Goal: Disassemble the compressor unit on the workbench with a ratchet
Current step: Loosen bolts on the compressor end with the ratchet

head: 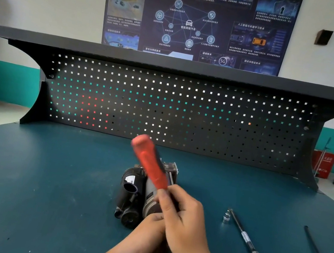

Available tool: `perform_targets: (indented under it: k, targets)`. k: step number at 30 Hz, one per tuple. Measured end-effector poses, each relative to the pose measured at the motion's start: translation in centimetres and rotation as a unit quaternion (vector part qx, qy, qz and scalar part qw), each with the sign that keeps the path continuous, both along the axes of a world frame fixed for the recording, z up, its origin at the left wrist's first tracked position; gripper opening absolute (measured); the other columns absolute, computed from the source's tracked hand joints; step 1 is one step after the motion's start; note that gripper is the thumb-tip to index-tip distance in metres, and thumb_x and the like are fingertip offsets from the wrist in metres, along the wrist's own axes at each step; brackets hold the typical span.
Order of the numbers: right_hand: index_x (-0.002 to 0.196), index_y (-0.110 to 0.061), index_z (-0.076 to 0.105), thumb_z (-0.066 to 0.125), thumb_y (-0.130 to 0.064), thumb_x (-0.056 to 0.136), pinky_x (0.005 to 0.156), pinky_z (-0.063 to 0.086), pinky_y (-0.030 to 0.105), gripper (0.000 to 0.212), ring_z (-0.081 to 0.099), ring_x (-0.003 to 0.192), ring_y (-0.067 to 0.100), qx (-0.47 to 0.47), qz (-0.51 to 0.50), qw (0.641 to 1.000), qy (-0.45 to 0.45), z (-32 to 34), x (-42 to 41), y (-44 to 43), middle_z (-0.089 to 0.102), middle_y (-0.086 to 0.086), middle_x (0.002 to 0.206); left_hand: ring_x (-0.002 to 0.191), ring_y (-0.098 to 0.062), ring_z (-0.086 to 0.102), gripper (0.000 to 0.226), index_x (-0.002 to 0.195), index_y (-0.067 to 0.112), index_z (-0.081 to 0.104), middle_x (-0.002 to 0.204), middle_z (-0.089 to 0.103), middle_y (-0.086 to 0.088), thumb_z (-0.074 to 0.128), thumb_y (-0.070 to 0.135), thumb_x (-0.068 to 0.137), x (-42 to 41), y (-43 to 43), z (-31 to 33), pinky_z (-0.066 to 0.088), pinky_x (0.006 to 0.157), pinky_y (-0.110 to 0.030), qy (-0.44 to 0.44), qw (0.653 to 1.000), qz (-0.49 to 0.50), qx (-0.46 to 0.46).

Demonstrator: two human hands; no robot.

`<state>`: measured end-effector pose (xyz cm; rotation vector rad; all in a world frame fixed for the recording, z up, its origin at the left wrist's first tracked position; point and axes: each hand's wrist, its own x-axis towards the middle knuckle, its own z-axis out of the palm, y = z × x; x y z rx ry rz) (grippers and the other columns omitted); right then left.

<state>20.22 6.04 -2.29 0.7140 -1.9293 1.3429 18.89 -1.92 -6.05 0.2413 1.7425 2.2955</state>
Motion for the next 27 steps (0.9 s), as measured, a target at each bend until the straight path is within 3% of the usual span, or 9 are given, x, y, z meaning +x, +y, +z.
perform_targets:
  k: [3, 7, 9, 11, 16, 20, 22, 24, 27]
  targets:
    - [0.064, -0.015, 0.049, 0.051, -0.047, 0.085, 0.046, 0.032, 0.019, 0.038, 0.035, 0.044, 0.004, -0.239, 0.055, 0.966, -0.076, 0.7, 0.1, -0.1, 0.041, -0.007, 0.046, 0.048, -0.013, 0.040, 0.021, 0.055, 0.015, 0.057, 0.055, 0.045, -0.005, 0.070, 0.009, 0.070, 0.0, 0.2, 0.3, 0.022, 0.050, -0.026, -0.009, 1.000, 0.012, -0.002]
    - [0.066, -0.017, 0.041, 0.035, -0.041, 0.099, 0.046, 0.027, 0.023, 0.041, 0.028, 0.036, 0.006, -0.521, 0.041, 0.829, -0.197, 1.2, -0.6, 1.2, 0.031, -0.010, 0.042, 0.042, -0.008, 0.048, 0.028, 0.052, 0.017, 0.061, 0.053, 0.055, -0.001, 0.064, 0.033, 0.075, 0.1, 0.5, 0.5, 0.025, 0.043, -0.019, -0.019, 1.000, 0.023, 0.009]
    - [0.066, -0.020, 0.040, 0.031, -0.044, 0.100, 0.049, 0.025, 0.025, 0.042, 0.026, 0.034, 0.007, -0.609, 0.059, 0.756, -0.231, 1.3, -1.0, 1.9, 0.030, -0.010, 0.040, 0.045, -0.009, 0.056, 0.037, 0.050, 0.018, 0.064, 0.056, 0.061, -0.002, 0.061, 0.034, 0.083, -0.1, 0.4, 0.4, 0.027, 0.042, -0.018, -0.020, 0.999, 0.025, 0.002]
    - [0.066, -0.020, 0.040, 0.031, -0.044, 0.100, 0.048, 0.024, 0.025, 0.044, 0.026, 0.032, 0.007, -0.631, 0.070, 0.734, -0.240, 1.5, -1.2, 2.1, 0.030, -0.010, 0.039, 0.046, -0.011, 0.057, 0.037, 0.052, 0.018, 0.065, 0.060, 0.063, -0.004, 0.061, 0.036, 0.084, -0.1, 0.3, 0.4, 0.028, 0.040, -0.018, -0.037, 0.999, 0.020, 0.003]
    - [0.069, -0.011, 0.047, 0.038, -0.039, 0.097, 0.042, 0.025, 0.021, 0.041, 0.027, 0.038, 0.005, -0.438, 0.068, 0.882, -0.161, 1.4, -0.9, 1.1, 0.031, -0.007, 0.043, 0.042, -0.012, 0.054, 0.030, 0.062, 0.018, 0.056, 0.054, 0.056, -0.001, 0.066, 0.040, 0.079, 0.0, 0.1, 0.3, 0.022, 0.038, -0.016, -0.045, 0.998, 0.020, -0.031]
    - [0.069, -0.010, 0.054, 0.052, -0.047, 0.085, 0.045, 0.026, 0.018, 0.041, 0.031, 0.044, 0.004, -0.206, 0.092, 0.972, -0.061, 0.4, -0.3, 0.1, 0.038, -0.008, 0.047, 0.043, -0.011, 0.046, 0.020, 0.070, 0.013, 0.052, 0.051, 0.047, -0.001, 0.056, 0.018, 0.089, -0.1, 0.0, 0.0, 0.024, 0.045, -0.022, -0.038, 0.998, 0.014, -0.046]
    - [0.068, -0.020, 0.057, 0.046, -0.056, 0.081, 0.048, 0.031, 0.026, 0.040, 0.039, 0.048, 0.004, -0.058, 0.049, 0.997, -0.019, 0.2, -0.3, 0.0, 0.045, -0.010, 0.050, 0.052, -0.012, 0.053, 0.020, 0.077, 0.009, 0.052, 0.055, 0.055, 0.000, 0.045, 0.011, 0.095, -0.2, 0.0, -0.2, 0.037, 0.048, -0.025, -0.023, 0.998, 0.009, -0.055]
    - [0.071, -0.029, 0.057, 0.045, -0.059, 0.081, 0.054, 0.038, 0.033, 0.034, 0.044, 0.053, 0.004, 0.045, -0.004, 0.999, 0.007, 0.2, -0.3, 0.1, 0.048, -0.014, 0.053, 0.052, 0.003, 0.061, 0.032, 0.077, 0.015, 0.051, 0.050, 0.063, 0.015, 0.033, 0.010, 0.103, -0.2, -0.2, -0.3, 0.050, 0.053, -0.015, 0.012, 0.997, 0.021, -0.069]
    - [0.071, -0.021, 0.060, 0.049, -0.056, 0.080, 0.051, 0.039, 0.030, 0.038, 0.046, 0.052, 0.005, -0.021, 0.004, 1.000, -0.010, 0.4, -0.1, -0.1, 0.051, -0.009, 0.054, 0.047, -0.004, 0.058, 0.030, 0.071, 0.011, 0.051, 0.048, 0.060, 0.009, 0.040, 0.005, 0.098, 0.0, 0.0, 0.2, 0.045, 0.047, -0.020, 0.007, 0.998, 0.017, -0.056]
